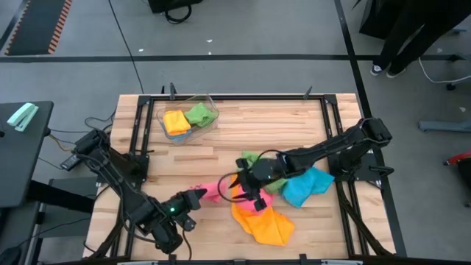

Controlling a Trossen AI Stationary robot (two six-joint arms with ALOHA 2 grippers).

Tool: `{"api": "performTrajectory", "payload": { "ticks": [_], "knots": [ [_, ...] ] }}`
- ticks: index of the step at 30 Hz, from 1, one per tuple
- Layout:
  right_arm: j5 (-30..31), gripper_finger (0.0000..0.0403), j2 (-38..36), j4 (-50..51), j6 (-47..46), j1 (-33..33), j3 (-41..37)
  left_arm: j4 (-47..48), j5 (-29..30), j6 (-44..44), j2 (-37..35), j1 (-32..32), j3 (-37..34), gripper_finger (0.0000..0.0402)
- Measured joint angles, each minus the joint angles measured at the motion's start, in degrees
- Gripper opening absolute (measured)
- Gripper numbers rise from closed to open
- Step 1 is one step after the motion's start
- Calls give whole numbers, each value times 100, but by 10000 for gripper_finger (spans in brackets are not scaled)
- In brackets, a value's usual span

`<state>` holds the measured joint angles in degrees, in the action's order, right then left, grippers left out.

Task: Fold microfiber towels
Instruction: Fold the left pink microfiber towel

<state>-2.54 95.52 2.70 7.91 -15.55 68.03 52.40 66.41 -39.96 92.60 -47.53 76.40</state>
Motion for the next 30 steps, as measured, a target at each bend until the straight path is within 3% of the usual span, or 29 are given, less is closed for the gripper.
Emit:
{"api": "performTrajectory", "payload": {
  "ticks": [8,16,21,30],
  "knots": [
    [-68,178,49,-146,133,60,-2,-167,-134,751,9,-27,0,11],
    [-55,178,71,-161,-64,-157,-33,-341,-1827,2144,276,3,4,25],
    [-53,178,71,-152,-80,-226,-32,-577,-2276,2157,843,0,2,9],
    [187,178,71,-105,-84,-182,-33,-1819,-2281,1394,1669,19,4,26]
  ]
}}
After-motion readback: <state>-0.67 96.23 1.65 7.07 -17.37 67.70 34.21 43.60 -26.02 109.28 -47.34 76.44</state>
